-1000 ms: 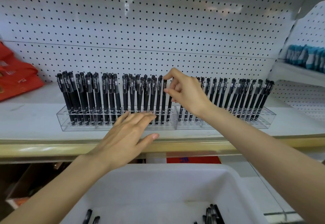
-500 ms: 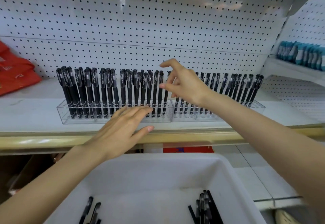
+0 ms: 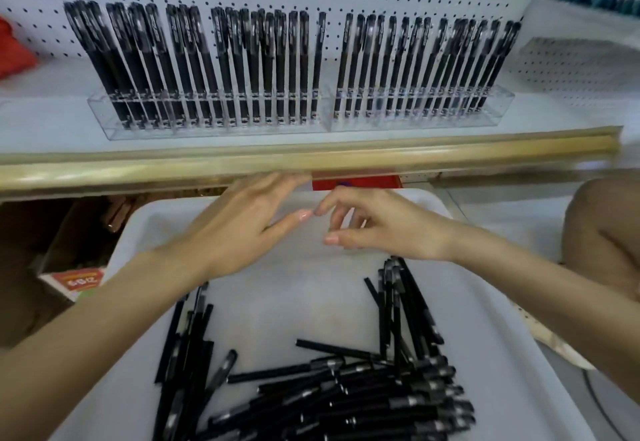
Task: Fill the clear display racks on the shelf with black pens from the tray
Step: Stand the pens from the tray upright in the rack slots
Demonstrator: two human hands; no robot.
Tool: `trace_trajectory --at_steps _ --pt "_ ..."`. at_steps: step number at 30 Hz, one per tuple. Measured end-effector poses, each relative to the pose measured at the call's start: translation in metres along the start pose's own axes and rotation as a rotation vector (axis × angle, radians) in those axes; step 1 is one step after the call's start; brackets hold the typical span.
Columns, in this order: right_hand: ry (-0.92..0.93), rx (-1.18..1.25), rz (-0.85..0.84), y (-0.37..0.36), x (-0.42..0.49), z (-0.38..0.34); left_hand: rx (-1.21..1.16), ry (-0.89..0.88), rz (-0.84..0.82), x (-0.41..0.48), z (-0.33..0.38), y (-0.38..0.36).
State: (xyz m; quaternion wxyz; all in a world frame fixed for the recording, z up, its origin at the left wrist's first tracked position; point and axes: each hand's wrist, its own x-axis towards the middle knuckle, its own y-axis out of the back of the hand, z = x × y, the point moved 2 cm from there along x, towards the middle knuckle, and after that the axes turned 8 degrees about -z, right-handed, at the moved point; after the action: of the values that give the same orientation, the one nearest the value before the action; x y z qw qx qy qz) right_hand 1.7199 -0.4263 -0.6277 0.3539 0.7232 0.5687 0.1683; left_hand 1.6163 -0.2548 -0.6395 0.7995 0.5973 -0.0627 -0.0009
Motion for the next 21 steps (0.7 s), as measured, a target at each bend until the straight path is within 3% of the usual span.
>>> trace_trajectory --at_steps 4,10,21 --pt "-0.117 0.251 -0.010 -0.034 -0.022 0.023 0.020 -0.008 -0.023 0.003 0.006 -0.017" --pt "-0.285 0.048 -0.333 -0.087 -0.042 0.053 0.112 0.016 -0.040 -0.003 0.011 -0.035" --pt "-0.296 0.121 -0.385 -0.117 -0.035 0.058 0.149 0.123 -0.032 -0.006 -0.005 -0.048"
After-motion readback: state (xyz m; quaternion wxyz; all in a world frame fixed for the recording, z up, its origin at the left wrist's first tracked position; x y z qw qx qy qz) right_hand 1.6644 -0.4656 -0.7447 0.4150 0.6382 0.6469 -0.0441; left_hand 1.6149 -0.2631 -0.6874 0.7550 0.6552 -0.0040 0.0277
